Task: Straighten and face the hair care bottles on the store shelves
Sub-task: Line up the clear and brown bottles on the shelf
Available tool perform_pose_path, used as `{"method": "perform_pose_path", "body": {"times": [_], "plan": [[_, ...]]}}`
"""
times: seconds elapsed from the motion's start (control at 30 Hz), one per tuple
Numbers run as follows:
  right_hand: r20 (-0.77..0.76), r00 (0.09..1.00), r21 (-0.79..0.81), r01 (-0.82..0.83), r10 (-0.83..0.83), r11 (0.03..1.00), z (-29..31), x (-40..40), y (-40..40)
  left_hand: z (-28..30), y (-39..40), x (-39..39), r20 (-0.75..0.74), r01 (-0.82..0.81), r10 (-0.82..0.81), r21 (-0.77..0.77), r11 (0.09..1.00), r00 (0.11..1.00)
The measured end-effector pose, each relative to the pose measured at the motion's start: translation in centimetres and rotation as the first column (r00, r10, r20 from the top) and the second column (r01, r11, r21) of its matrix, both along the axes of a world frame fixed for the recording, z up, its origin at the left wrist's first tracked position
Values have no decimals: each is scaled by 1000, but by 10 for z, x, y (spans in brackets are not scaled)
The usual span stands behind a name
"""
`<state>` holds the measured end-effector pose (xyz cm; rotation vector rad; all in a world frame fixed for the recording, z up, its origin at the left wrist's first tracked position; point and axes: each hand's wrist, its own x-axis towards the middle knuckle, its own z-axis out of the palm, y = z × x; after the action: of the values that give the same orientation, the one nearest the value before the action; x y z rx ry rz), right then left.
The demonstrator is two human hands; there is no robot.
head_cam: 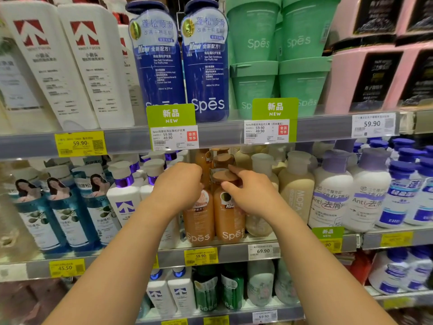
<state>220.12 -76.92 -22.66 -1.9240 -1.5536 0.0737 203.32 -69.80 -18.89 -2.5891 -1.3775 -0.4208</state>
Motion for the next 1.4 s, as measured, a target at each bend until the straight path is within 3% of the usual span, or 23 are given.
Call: {"method": "perform_pose_path", "body": {"times": [0.13, 0.2, 0.3, 0.47, 0.63, 0.9, 1.07, 1.27, 1.4], "plan": [[-130, 987, 37, -90, 94, 995, 3, -1, -17, -6, -18, 5, 136, -38, 33, 38, 999, 990], [-182, 979, 128, -64, 87, 990, 3, 4, -29, -15, -32, 8, 271, 1, -36, 126, 992, 962], [-302, 951, 255, 13, 67, 967, 6, 17, -47, -28, -54, 15, 430, 87, -136, 132, 987, 893], [-387, 909, 265, -54, 157, 963, 20, 29, -70, -24, -73, 28, 505, 145, -199, 144, 979, 840], [-374, 893, 240, -166, 249, 956, 32, 37, -85, -17, -91, 31, 612, 182, -231, 142, 973, 756], [-407, 809, 206, -372, 424, 905, 35, 31, -82, -32, -107, 27, 686, 50, -110, 107, 993, 719], [-378, 759, 197, -493, 530, 847, 24, 14, -69, -43, -122, 2, 726, -128, 84, 5, 992, 683], [-506, 597, 143, -654, 623, 743, 15, -29, -63, -50, -151, -42, 729, -303, 245, -54, 951, 639], [-499, 592, 103, -685, 633, 721, 6, -57, -66, -54, -166, -71, 700, -334, 297, -89, 938, 650]]}}
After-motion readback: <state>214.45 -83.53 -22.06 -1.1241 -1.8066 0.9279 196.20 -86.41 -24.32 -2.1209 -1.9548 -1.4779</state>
